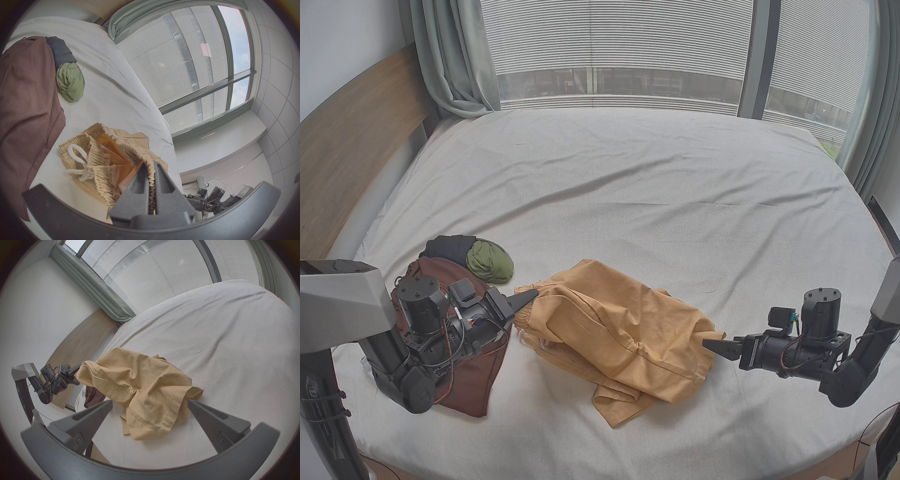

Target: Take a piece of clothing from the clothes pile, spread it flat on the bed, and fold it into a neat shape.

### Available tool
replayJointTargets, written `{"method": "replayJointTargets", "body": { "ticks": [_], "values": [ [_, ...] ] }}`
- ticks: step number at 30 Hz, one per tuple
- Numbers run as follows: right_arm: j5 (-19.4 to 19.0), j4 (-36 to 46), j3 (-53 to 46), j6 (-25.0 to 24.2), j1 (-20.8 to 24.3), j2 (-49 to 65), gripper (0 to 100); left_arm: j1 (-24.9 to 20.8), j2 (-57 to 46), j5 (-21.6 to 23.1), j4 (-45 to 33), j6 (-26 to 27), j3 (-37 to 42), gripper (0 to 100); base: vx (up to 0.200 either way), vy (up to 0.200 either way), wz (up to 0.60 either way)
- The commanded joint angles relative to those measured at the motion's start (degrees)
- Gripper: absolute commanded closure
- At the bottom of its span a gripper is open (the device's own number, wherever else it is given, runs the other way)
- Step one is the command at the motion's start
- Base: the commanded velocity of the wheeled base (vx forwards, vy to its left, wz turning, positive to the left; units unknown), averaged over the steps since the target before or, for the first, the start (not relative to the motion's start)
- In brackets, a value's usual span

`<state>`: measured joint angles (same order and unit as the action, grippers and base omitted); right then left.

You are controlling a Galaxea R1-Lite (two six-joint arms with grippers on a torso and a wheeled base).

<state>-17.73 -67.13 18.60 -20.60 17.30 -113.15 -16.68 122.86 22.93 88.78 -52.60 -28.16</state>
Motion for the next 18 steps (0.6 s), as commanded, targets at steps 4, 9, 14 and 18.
{"method": "replayJointTargets", "body": {
  "ticks": [4, 9, 14, 18],
  "values": [
    [0.1, -7.0, -1.3, -2.4, 0.8, -9.6, 0, 0.2, 0.0, 0.0, 0.0, 0.0, -0.3, 100, 0.000, 0.000, 0.00],
    [0.1, -11.1, -1.5, -4.4, 1.8, -14.9, 0, 0.2, 0.2, 0.0, 0.0, 0.0, -0.4, 100, 0.000, 0.000, 0.00],
    [0.0, -13.9, -1.4, -5.1, 3.1, -17.9, 0, 0.2, 0.1, 0.0, 0.0, 0.0, -0.5, 100, 0.000, 0.000, 0.00],
    [0.1, -15.9, -1.5, -8.6, 5.2, -19.8, 0, 0.2, 0.2, -0.1, 0.0, 0.0, -0.6, 100, 0.000, 0.000, 0.00]
  ]
}}
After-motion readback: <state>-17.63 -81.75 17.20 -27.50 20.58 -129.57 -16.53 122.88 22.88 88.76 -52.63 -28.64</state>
